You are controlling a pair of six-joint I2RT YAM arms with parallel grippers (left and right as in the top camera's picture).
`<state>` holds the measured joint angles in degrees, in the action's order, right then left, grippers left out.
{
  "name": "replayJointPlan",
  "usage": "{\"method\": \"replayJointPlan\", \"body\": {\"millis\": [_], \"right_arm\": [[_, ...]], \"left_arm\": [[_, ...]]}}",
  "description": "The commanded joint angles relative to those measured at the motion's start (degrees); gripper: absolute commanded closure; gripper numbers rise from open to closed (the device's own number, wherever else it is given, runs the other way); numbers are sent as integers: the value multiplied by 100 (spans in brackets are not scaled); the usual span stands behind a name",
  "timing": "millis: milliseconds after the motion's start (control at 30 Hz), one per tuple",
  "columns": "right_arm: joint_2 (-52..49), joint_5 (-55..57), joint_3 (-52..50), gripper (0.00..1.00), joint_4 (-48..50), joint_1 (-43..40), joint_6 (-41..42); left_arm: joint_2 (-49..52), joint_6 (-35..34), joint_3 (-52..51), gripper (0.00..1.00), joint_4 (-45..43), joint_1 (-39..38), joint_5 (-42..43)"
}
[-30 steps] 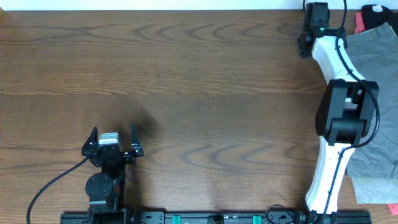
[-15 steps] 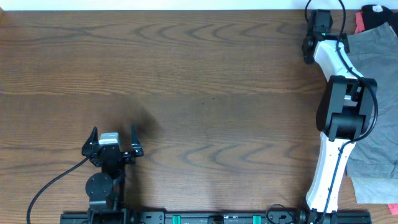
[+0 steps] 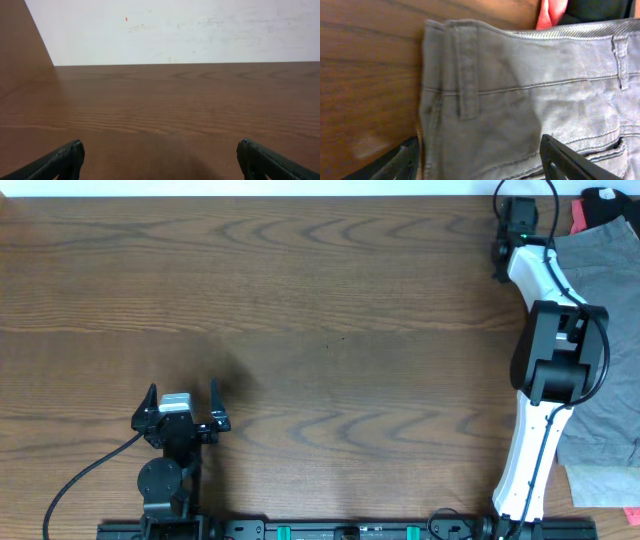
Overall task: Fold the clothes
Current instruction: 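Reach the right gripper to the grey shorts' waistband on the stack, then close the right gripper on the waistband and lift the shorts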
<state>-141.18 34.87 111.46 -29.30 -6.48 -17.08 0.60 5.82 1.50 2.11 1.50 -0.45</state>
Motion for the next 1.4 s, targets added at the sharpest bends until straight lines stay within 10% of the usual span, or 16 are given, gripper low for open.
{"method": "replayJointPlan", "body": {"millis": [0,400,633,1367], "right_arm": [[-190,-271,61,24,-28,-122,210],[-186,-575,63,56,-22,-35,772],[-177,-334,109,97,-20,57,796],[1425,420,116,99,-603,175,2179]], "left_arm": [[-31,-48,-127,2,192,15,-153],[-31,-48,-127,2,192,15,-153],[-31,-48,-127,2,192,15,-153],[-31,-48,-127,2,192,15,-153]]}}
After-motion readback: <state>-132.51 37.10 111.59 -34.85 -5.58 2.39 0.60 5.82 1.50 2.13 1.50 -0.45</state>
